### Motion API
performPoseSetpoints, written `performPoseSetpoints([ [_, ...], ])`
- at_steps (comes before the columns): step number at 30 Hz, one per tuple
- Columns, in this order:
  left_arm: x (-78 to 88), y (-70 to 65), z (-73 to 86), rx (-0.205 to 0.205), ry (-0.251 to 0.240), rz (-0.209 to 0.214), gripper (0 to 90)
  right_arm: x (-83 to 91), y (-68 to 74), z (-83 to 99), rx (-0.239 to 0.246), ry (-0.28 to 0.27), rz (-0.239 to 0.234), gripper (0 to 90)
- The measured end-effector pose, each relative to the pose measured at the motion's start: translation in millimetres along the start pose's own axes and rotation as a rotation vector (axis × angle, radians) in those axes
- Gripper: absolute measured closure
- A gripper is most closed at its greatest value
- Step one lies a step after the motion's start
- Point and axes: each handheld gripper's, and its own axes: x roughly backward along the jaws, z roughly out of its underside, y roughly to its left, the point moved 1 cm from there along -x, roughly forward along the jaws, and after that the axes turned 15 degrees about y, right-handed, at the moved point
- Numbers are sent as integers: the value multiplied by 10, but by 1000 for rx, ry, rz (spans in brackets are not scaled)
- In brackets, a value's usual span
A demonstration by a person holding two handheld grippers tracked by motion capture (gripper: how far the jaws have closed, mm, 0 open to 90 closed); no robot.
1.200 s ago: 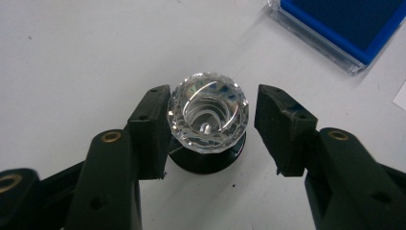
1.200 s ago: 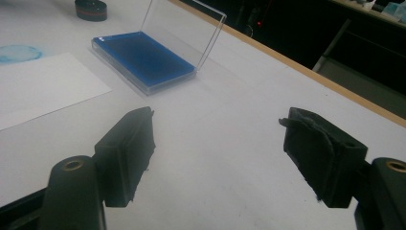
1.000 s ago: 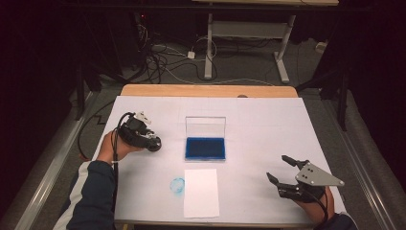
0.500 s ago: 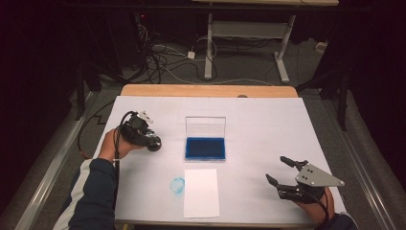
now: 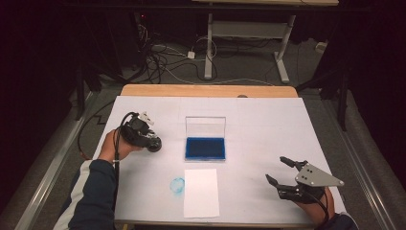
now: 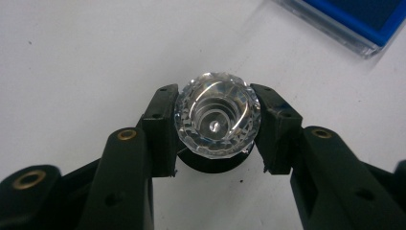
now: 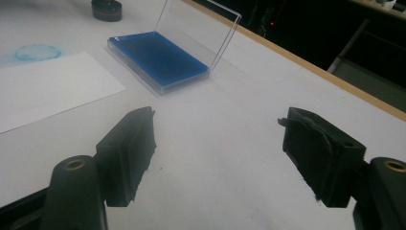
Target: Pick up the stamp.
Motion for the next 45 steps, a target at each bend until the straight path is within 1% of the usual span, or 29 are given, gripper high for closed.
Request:
performPoseSetpoints([
  [1, 6, 0, 5, 7, -8, -1, 539, 0, -1, 0, -1, 0, -1, 263],
  [4, 37, -3, 20, 6, -31, -8, 539, 2, -1, 0, 0, 0, 0, 263],
  [6, 62, -13, 31, 5, -49, -5, 540, 6, 0, -2, 1, -1, 2, 263],
  [7, 73, -23, 34, 6, -54, -13, 540, 6, 0, -2, 1, -1, 2, 263],
  [11, 105, -59, 51, 3, -77, -24, 540, 5, -4, -1, -3, -1, 4, 263],
  [14, 120, -83, 81, 7, -106, -19, 540, 6, -2, -4, 0, -2, 7, 263],
  [18, 125, -108, 137, 4, -136, -18, 540, 2, -2, -4, -2, 0, 5, 262],
  [23, 114, -139, 206, 10, -165, -19, 540, -2, 3, -6, 2, 4, 6, 262],
  [25, 105, -154, 239, 19, -185, -25, 541, -3, 1, -6, 2, 3, 6, 262],
  [26, 102, -158, 251, 20, -190, -23, 541, -3, 2, -7, 2, 6, 8, 263],
  [29, 92, -186, 296, 28, -213, -36, 541, -5, 7, -13, 3, 1, -2, 262],
  [33, 107, -229, 345, 34, -247, -44, 541, -6, 6, -21, 4, -1, -2, 263],
  [36, 149, -276, 370, 28, -278, -56, 541, -16, -3, -27, -1, -1, -3, 263],
  [39, 196, -326, 406, 22, -324, -55, 541, -32, -14, -33, -7, -3, -8, 262],
  [41, 220, -368, 423, 5, -335, -63, 541, -50, -27, -37, -14, -3, -11, 260],
  [43, 246, -411, 435, -15, -338, -56, 541, -68, -37, -46, -17, -3, -12, 259],
  [44, 262, -436, 442, -19, -346, -60, 541, -76, -39, -51, -17, -1, -14, 259],
  [45, 284, -464, 450, -26, -354, -54, 541, -85, -37, -55, -17, 0, -18, 259],
])
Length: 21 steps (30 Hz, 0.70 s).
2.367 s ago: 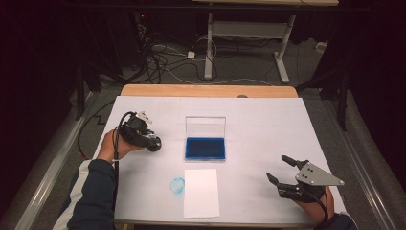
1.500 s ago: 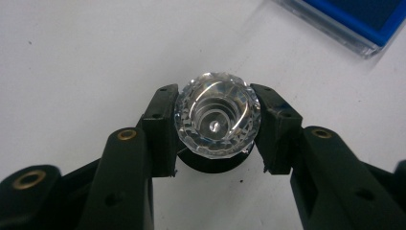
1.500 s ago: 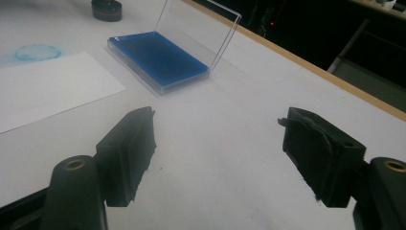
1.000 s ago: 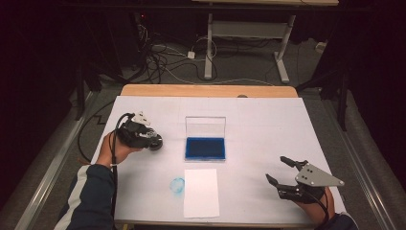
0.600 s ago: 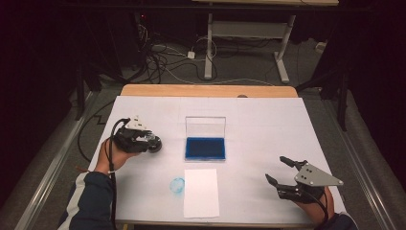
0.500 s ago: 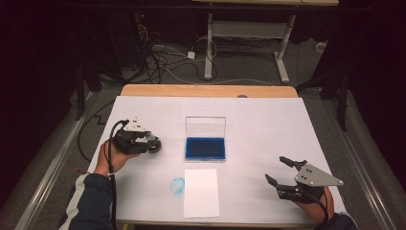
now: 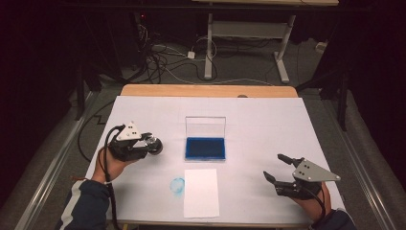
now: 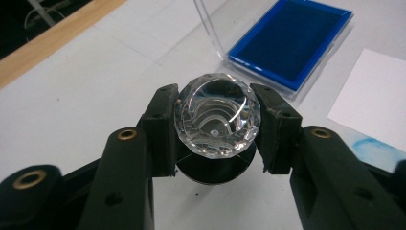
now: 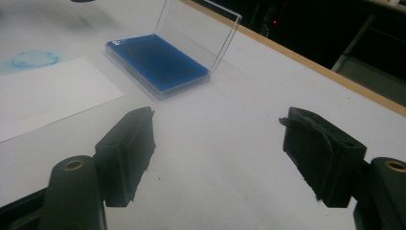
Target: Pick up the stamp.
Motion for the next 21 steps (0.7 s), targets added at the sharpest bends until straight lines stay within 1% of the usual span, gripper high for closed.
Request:
performPoseSetpoints([
  [2, 30, -45, -3, -8, -15, 1, 541, -18, 3, 3, -6, 3, -22, 259],
  [5, 67, -114, -12, -26, -33, 16, 541, -14, 3, 9, -8, 6, -21, 259],
  [7, 78, -157, -21, -38, -32, 24, 542, 3, 4, 7, -8, 1, -15, 261],
  [9, 87, -203, -32, -47, -38, 18, 542, 5, 5, 4, -7, 0, -17, 267],
  [11, 102, -245, -43, -55, -50, 22, 541, 5, 14, 0, 0, 0, -33, 273],
  [16, 127, -323, -68, -77, -71, 38, 541, -23, 29, -8, 7, 11, -33, 266],
  [18, 144, -356, -92, -90, -77, 29, 541, -23, 33, -9, 10, 11, -39, 266],
  [20, 161, -385, -116, -95, -99, 36, 541, -25, 41, -13, 10, 13, -50, 266],
  [21, 166, -401, -131, -99, -102, 37, 542, -30, 46, -17, 13, 16, -50, 265],
])
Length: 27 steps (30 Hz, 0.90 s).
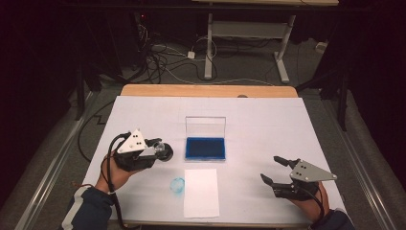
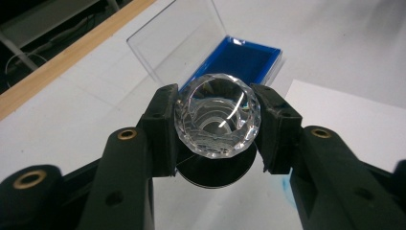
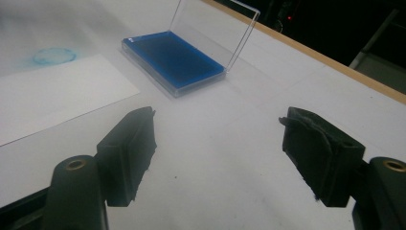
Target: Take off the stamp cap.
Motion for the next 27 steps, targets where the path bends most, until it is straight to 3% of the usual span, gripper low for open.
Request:
performPoseSetpoints([
  [7, -21, -121, -111, -32, -29, 32, 541, -44, 24, -52, 16, 11, -19, 219],
  [13, -62, -243, -215, -51, -63, 70, 541, -123, 101, -198, 31, 10, -82, 185],
  [17, -121, -331, -301, -78, -62, 93, 541, -252, 266, -396, 39, 2, -205, 176],
  [26, -299, -577, -469, -120, -65, 165, 542, -500, 618, -726, 139, 16, -285, 156],
  [27, -313, -597, -479, -125, -61, 166, 542, -562, 694, -769, 157, 36, -295, 156],
])
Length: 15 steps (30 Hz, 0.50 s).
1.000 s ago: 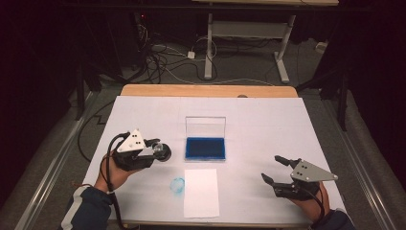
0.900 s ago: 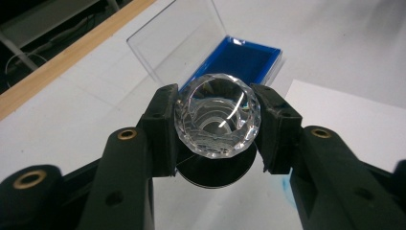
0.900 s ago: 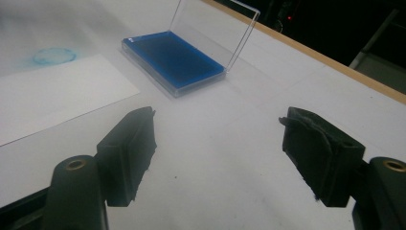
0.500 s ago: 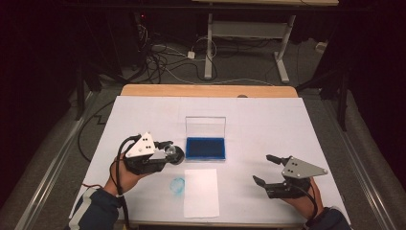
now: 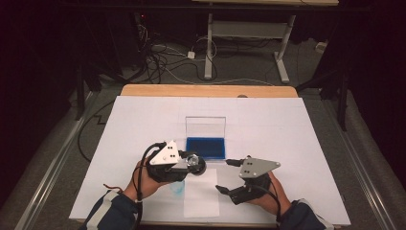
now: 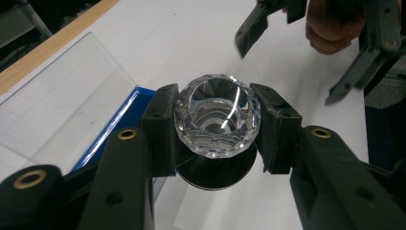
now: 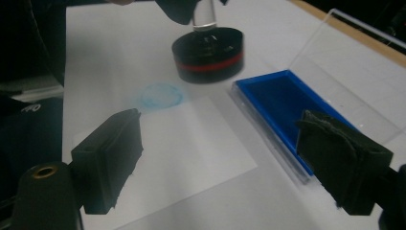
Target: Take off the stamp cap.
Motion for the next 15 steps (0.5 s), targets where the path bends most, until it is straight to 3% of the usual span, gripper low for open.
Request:
performPoseSetpoints([
  [6, -103, -74, -34, -14, 11, 40, 542, -206, 85, -84, 20, 31, -54, 167],
  [15, -186, -106, -68, 1, 30, 80, 543, -323, 119, -102, 20, 50, -86, 184],
])
